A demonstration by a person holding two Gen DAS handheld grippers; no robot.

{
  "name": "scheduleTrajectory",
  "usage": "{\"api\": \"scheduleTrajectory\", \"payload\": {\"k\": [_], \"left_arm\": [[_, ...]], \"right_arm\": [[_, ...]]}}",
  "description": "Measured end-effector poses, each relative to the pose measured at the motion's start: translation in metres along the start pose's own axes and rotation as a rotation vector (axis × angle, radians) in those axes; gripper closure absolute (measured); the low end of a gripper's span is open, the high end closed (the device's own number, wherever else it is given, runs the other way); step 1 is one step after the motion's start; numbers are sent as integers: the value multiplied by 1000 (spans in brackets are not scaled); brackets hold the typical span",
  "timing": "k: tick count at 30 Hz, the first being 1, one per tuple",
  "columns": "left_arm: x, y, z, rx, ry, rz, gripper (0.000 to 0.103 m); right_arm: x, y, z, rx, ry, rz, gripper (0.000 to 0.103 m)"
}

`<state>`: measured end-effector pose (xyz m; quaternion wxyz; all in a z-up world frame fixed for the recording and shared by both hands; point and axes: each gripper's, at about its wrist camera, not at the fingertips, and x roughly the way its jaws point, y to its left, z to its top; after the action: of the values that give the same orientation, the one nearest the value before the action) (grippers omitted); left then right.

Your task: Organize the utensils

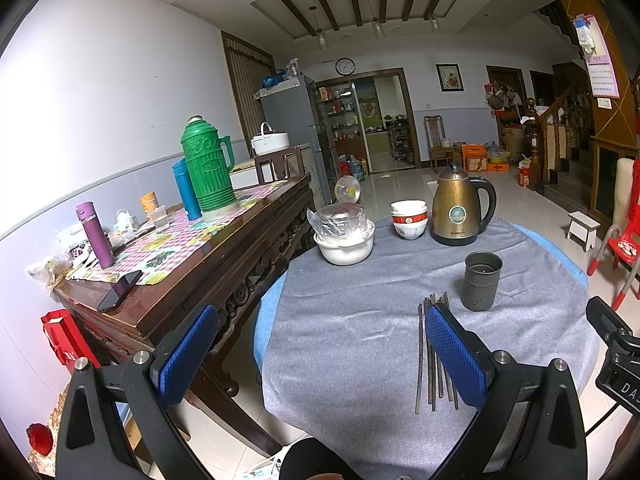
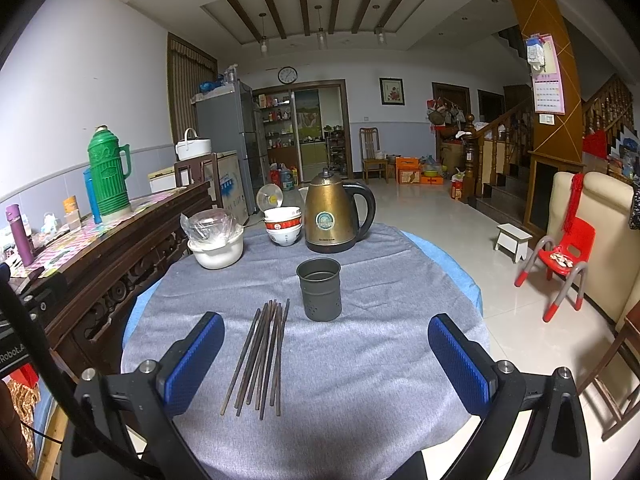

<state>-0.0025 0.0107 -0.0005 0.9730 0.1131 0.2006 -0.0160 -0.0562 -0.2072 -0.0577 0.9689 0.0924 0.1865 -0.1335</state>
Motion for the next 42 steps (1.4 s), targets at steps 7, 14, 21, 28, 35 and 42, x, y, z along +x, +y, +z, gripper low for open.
{"api": "scheduleTrajectory", "payload": {"k": [7,14,21,28,35,42], "left_arm": [[1,2,0,-2,-1,1,0],[3,4,-1,-5,2,0,0],[3,4,-1,-2,-1,0,0],[6,6,-3,-7,4,-1,0],[10,6,-8,-8,8,1,0],[19,4,-13,-16,28,0,0]], "right_arm": [[0,0,0,-1,1,1,0],[1,0,-1,0,2,0,0],[1,1,-1,-1,2,1,0],[1,0,-4,-2,6,-1,0],[2,0,-7,-1,11,3,0],[12,1,-14,-11,33,-2,0]]}}
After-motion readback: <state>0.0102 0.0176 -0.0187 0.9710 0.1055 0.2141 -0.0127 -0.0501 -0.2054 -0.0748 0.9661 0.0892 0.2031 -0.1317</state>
